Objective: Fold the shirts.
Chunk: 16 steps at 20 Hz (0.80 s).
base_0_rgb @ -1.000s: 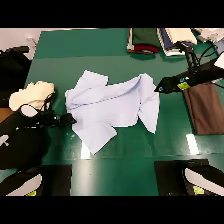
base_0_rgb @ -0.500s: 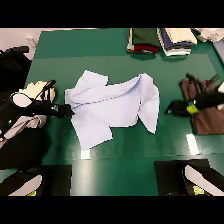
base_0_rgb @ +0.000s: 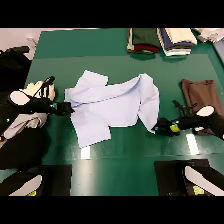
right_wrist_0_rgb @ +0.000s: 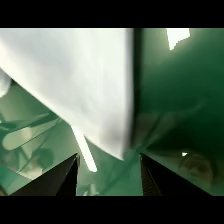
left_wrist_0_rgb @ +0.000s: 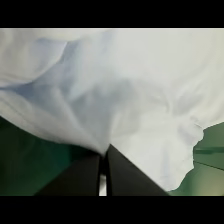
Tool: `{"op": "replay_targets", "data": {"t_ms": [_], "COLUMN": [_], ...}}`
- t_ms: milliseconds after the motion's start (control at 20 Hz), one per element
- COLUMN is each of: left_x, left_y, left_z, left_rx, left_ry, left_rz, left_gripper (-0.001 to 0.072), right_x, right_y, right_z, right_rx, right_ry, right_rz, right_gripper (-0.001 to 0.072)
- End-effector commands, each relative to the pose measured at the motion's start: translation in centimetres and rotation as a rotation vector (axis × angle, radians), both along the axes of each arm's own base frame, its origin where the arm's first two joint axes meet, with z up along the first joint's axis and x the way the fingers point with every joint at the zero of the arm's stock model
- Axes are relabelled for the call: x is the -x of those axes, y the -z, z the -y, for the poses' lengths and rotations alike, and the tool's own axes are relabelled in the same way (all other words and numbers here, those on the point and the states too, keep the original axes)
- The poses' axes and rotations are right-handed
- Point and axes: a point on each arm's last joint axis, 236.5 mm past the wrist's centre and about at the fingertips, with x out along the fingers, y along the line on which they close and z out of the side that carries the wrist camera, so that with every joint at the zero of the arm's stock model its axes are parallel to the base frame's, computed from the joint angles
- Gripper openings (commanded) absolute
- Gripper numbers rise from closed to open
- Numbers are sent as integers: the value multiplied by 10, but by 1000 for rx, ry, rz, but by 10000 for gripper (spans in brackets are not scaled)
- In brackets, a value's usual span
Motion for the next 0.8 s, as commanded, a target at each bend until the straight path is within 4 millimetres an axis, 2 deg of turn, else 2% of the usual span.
{"op": "replay_targets", "data": {"t_ms": [0, 50, 200, 250, 350, 400, 450, 500, 600, 700, 750], "left_x": [2, 2, 2, 2, 2, -1, -6, -12, -23, -17, -4], "left_y": [0, 0, 0, 0, -2, -10, -28, -54, -138, -246, -307], "left_z": [1, 0, 0, 0, 0, 0, -1, -4, -17, -35, -43], "left_rx": [-1, -2, -4, -4, -4, -3, -12, -28, -88, -154, -173], "left_ry": [9, 13, 14, 14, 13, 14, 20, 23, 13, -22, -49], "left_rz": [-3, -2, -2, -2, 2, 25, 76, 146, 347, 600, 742], "left_gripper": [26, 26, 25, 25, 25, 25, 25, 25, 25, 25, 25], "right_x": [-10, -18, -50, -56, -63, -67, -75, -86, -111, -120, -115], "right_y": [19, 17, -5, -13, -28, -41, -65, -96, -185, -298, -349], "right_z": [-12, -13, -14, -13, -4, -1, 2, 7, 19, 38, 47], "right_rx": [24, 35, 53, 61, 111, 131, 146, 164, 201, 269, 309], "right_ry": [-33, -49, -49, -54, -95, -118, -133, -138, -101, -34, 1], "right_rz": [2, 25, 139, 174, 235, 273, 336, 419, 651, 925, 1048], "right_gripper": [371, 286, 112, 17, 17, 16, 17, 17, 17, 17, 17]}}
